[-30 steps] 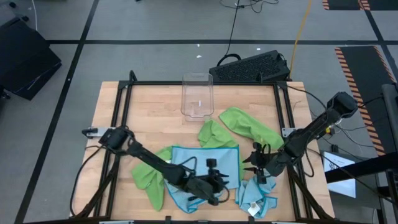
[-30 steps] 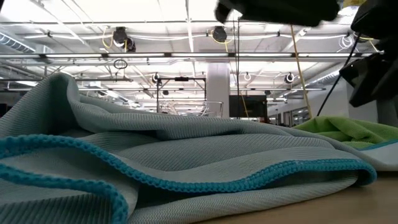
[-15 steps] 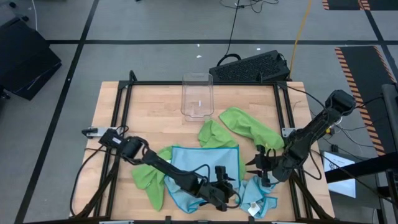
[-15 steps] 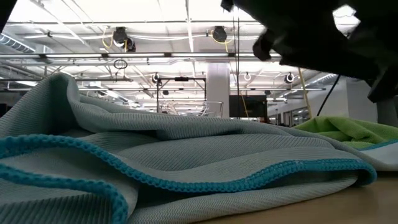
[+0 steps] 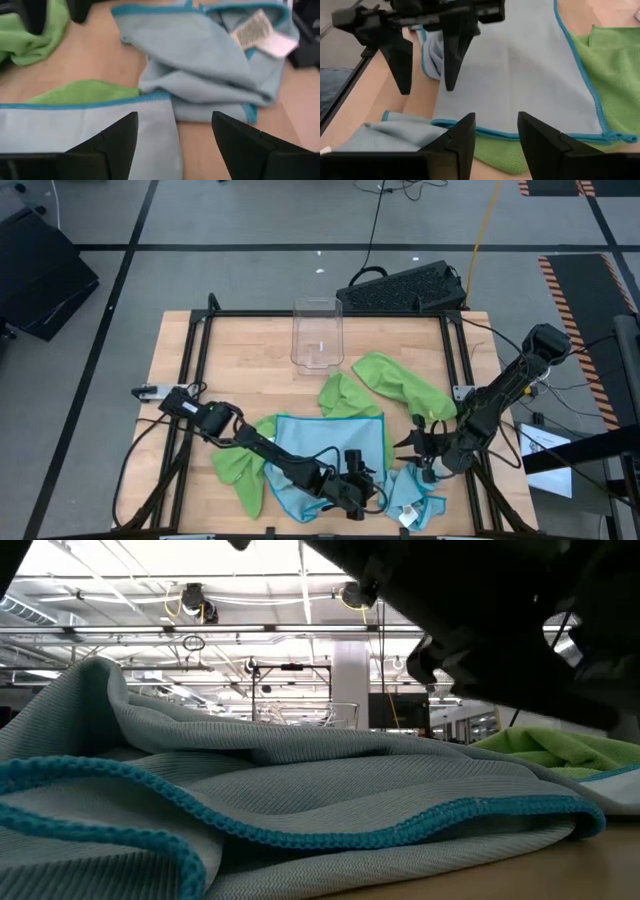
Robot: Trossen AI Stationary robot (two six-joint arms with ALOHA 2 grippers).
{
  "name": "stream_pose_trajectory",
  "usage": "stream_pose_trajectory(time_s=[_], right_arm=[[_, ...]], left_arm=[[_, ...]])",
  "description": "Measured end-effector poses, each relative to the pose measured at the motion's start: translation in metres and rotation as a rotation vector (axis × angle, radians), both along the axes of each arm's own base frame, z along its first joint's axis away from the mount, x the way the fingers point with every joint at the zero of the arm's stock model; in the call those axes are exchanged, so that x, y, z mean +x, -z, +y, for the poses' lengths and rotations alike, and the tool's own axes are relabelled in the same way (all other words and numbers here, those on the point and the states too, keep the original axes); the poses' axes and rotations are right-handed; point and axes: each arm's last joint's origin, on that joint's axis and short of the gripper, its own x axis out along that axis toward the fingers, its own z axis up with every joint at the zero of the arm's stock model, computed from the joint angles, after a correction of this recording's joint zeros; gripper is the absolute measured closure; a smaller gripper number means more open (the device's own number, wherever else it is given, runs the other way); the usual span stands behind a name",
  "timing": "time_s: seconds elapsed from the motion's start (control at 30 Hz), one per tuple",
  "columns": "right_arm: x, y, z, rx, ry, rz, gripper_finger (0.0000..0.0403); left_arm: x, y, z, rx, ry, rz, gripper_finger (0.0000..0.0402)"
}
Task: Fold microfiber towels
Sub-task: Fold the top left blue towel
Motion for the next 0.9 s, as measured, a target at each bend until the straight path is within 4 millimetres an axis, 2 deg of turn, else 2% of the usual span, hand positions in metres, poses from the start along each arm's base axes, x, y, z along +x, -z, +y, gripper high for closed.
stream_pose_trajectory(time_s=[0.17,0.37,0.47,0.6,0.9], right_arm=[[0.0,0.0,0.0,0.003,-0.001,-0.005,0.0261],[0.0,-0.001,0.0,0.004,0.001,-0.009,0.0261],[0.001,-0.001,0.001,0.005,-0.002,-0.011,0.0261],[0.0,-0.001,0.001,0.004,-0.005,-0.011,0.0261],[0.0,-0.001,0.001,0.005,-0.008,-0.017,0.0261]], left_arm=[[0.006,0.01,0.008,0.008,-0.008,-0.002,0.0144],[0.014,0.032,0.017,-0.011,0.003,0.005,0.0145],[0.012,0.035,0.018,0.01,-0.016,0.029,0.0159],[0.01,0.035,0.017,0.044,-0.04,0.037,0.0211],[0.01,0.035,0.019,0.038,-0.114,0.014,0.0386]])
